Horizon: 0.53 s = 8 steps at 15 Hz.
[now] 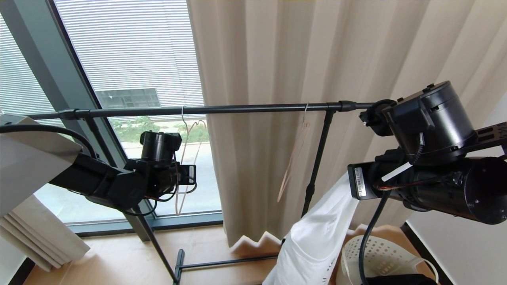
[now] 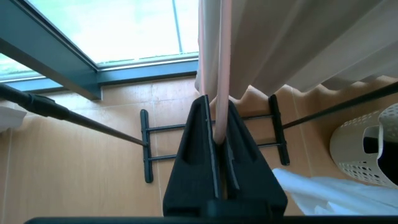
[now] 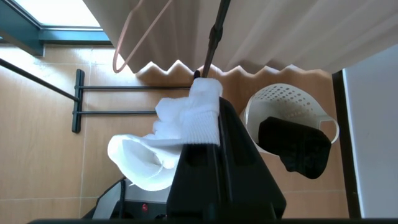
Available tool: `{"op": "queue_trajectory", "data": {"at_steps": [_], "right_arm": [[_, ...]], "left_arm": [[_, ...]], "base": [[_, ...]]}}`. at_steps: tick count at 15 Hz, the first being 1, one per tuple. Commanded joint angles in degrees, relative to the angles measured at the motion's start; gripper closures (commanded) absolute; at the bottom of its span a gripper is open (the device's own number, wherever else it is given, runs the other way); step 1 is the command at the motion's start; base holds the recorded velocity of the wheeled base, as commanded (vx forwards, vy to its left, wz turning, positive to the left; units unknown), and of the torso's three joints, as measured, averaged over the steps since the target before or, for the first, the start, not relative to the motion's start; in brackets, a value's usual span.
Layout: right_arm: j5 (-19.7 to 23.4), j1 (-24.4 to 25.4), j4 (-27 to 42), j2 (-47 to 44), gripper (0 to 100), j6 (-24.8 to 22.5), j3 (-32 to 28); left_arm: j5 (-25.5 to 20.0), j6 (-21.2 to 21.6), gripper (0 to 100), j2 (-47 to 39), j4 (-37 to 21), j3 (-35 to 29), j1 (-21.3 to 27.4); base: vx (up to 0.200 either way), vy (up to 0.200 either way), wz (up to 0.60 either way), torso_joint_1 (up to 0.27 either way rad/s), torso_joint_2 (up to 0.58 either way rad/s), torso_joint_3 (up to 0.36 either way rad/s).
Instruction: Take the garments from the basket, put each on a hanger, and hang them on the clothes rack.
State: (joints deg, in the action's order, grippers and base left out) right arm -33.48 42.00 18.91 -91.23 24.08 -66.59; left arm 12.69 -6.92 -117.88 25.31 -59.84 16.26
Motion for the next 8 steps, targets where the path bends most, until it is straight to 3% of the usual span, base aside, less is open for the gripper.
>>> {"op": "queue_trajectory", "data": {"at_steps": [1, 8], "right_arm": [[-0.01, 0.02, -0.01, -0.08, 100, 0.01, -0.04], [-0.01, 0.02, -0.01, 0.09, 100, 0.01, -0.04]], "left_arm": [[0.05, -0.02, 100, 0.11, 0.09, 0.08, 0.09], [1.64, 0.16, 100, 5.73, 0.00, 2.19, 1.32]], "base": [[0.000, 0.000, 0.00, 0.000, 0.00, 0.000], [0.000, 0.000, 0.00, 0.000, 0.00, 0.000]]}}
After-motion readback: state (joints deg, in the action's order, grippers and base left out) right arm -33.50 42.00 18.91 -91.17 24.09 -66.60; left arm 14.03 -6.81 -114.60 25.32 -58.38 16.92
